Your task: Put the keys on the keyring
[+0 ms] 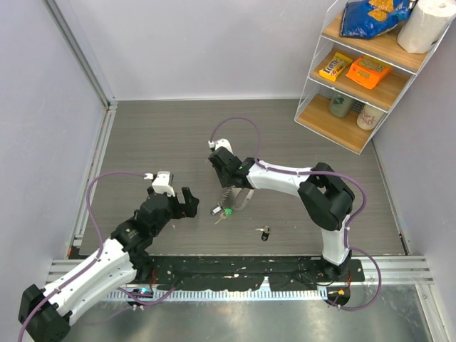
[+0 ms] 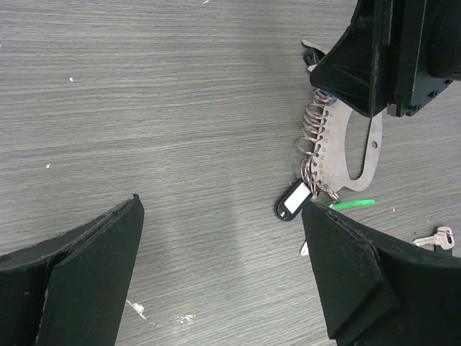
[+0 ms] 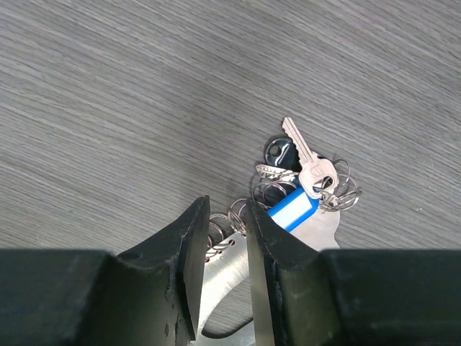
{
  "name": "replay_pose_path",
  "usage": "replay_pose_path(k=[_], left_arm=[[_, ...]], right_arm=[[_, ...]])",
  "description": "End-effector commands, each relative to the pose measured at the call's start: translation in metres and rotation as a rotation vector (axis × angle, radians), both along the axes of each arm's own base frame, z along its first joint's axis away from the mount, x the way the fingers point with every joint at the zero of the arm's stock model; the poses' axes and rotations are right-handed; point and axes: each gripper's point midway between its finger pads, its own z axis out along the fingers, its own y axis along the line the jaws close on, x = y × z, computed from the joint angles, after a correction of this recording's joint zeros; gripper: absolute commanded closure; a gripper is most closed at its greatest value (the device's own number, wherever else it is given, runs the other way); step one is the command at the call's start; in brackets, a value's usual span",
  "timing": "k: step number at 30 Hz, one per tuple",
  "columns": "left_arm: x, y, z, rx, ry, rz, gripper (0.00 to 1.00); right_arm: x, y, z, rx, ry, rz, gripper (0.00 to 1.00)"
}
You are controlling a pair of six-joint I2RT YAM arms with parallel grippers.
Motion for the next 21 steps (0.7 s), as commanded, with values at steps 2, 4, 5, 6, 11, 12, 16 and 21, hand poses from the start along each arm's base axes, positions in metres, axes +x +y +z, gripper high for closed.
replay_pose_path(k=[2,4,5,6,11,12,16,21], left_arm=[[0.006,-0.004,0.013,-0.05,-0.044,0.007,0.01],[0.006,-0.004,0.012,-0.05,-0.044,0.009,0.01],[0.006,-0.004,0.013,-0.052,-0.045,0.009,0.01],[0.006,-0.004,0.013,-0.051,-0.045,0.009,0.01],[0.006,-0.004,0.012,-0.05,-0.044,0.007,0.01],[0.006,-0.004,0.012,-0.049,-0.043,0.009,0.01],[0.006,-0.004,0.012,-0.05,-0.044,0.007,0.01],[0.006,-0.005,0.012,-0.051,-0.043,0.006,0.01]], right_arm=[[0.007,0.014,0.012,0.045,-0.023,0.017,0.67],[0.006,0.013,0.007,0.035,-0.015,0.019,0.67],[0.007,0.011,0.006,0.032,-0.014,0.013,0.67],[0.006,0.01,0.005,0.029,-0.012,0.012,0.67],[0.006,0.007,0.001,0.02,-0.006,0.007,0.67],[0.006,0.006,0.0,0.019,-0.005,0.005,0.67],[0.006,0.003,-0.003,0.012,0.0,0.005,0.67],[0.003,-0.003,-0.011,-0.002,0.014,-0.005,0.67]])
